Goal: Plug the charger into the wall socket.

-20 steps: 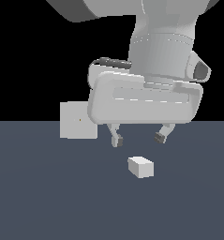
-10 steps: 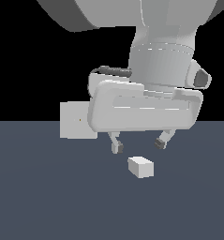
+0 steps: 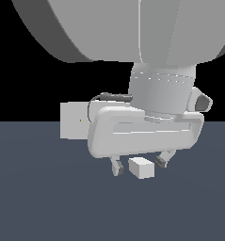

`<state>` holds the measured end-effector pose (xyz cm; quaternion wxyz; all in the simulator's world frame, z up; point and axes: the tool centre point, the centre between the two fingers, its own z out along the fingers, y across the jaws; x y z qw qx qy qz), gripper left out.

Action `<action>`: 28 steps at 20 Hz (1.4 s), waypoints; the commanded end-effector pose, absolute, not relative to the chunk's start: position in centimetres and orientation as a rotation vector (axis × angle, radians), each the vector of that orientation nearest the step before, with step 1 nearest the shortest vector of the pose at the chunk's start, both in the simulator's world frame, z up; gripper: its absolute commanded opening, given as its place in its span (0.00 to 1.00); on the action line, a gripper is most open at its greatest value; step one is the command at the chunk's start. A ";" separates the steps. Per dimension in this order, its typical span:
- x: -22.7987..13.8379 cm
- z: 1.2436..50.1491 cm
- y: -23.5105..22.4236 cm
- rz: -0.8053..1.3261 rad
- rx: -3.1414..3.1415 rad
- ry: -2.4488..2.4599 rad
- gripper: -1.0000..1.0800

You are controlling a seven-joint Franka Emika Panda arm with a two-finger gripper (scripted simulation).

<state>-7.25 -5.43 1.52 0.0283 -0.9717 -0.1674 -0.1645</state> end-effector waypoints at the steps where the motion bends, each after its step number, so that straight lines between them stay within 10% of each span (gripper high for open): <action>1: -7.2 1.2 -5.4 -0.509 -2.999 -0.517 0.96; 2: -7.2 1.1 -5.4 -0.509 -2.999 -0.517 0.96; 3: -7.2 1.1 -5.4 -0.509 -2.999 -0.517 0.00; 28: -7.4 2.9 -2.3 -0.519 -3.030 -0.386 0.00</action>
